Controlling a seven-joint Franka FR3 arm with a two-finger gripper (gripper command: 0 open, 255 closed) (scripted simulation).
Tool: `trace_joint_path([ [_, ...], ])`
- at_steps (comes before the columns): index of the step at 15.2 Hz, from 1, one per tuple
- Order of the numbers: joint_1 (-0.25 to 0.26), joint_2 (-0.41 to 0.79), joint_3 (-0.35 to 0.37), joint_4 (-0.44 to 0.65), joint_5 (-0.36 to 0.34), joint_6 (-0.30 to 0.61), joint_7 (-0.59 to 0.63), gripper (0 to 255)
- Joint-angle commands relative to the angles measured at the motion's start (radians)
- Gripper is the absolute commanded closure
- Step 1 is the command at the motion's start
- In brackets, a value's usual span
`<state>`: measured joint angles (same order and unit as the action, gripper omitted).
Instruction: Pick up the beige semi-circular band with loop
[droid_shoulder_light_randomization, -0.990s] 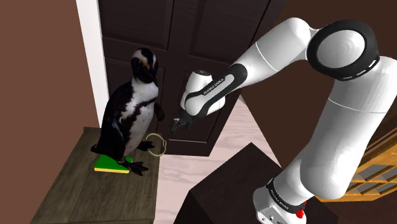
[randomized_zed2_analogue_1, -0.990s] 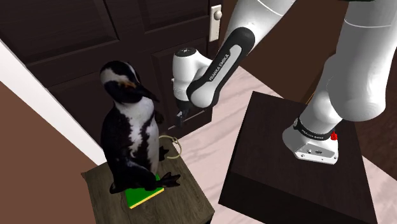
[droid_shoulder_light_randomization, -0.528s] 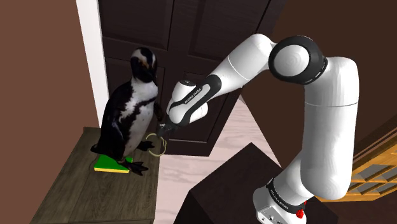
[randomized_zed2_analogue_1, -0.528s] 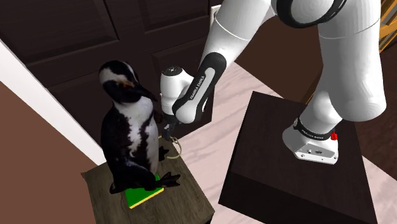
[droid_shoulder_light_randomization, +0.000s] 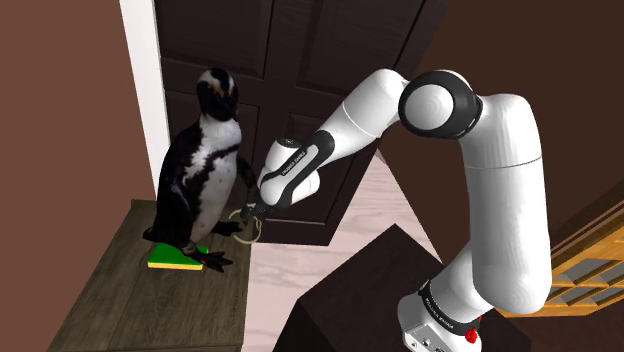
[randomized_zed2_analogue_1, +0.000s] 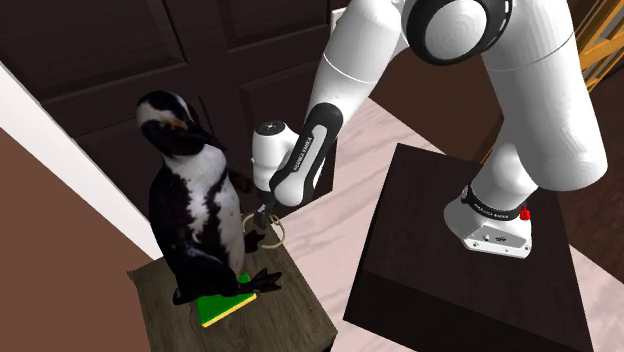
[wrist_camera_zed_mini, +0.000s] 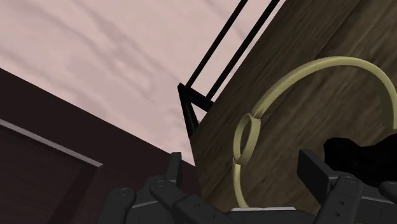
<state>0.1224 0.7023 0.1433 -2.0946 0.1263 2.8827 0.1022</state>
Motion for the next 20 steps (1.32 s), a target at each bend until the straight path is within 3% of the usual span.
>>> trace_joint_path([
  [1,-0.002,0.013,0.000,0.006,-0.001,0.007,-0.003,0],
  [2,0.000,0.013,-0.001,0.007,-0.001,0.006,-0.002,255],
  [11,-0.002,0.013,0.000,0.006,-0.001,0.007,-0.002,255],
  [20,-0.007,-0.109,0.005,-0.040,0.003,-0.068,0.008,255],
])
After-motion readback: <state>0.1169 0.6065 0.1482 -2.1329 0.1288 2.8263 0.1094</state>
